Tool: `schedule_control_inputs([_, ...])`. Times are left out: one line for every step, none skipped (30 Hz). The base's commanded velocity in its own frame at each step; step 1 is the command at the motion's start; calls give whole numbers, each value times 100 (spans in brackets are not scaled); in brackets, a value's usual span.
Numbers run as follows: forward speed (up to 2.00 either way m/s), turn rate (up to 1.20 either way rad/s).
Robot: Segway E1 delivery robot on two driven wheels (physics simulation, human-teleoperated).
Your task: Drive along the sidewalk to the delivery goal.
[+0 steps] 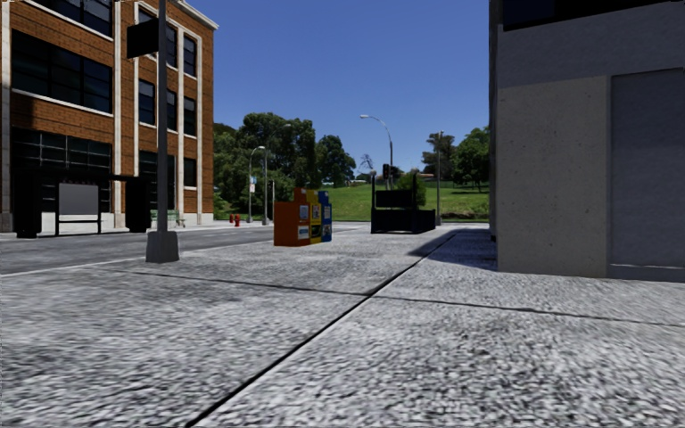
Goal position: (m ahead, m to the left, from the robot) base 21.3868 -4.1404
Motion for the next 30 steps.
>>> schedule_control_inputs([200, -30])
schedule_control_inputs([200, -31])
schedule_control_inputs([200, -34])
schedule_control_inputs([200, -34])
schedule_control_inputs([200, -34])
schedule_control_inputs([200, -35])
schedule_control_inputs([200, -35])
schedule_control_inputs([200, -35])
schedule_control_inputs([200, -35])
schedule_control_inputs([200, -35])
schedule_control_inputs([200, -35])
schedule_control_inputs([200, -35])
schedule_control_inputs([200, -35])
schedule_control_inputs([200, -35])
schedule_control_inputs([200, -35])
schedule_control_inputs([200, -35])
schedule_control_inputs([200, -35])
schedule_control_inputs([200, -35])
schedule_control_inputs([200, -35])
schedule_control_inputs([200, -35])
schedule_control_inputs([200, -35])
schedule_control_inputs([200, -35])
schedule_control_inputs([200, -35])
schedule_control_inputs([200, -35])
schedule_control_inputs([200, -35])
schedule_control_inputs([200, -35])
schedule_control_inputs([200, -35])
schedule_control_inputs([200, -35])
schedule_control_inputs([200, -35])
schedule_control_inputs([200, -35])
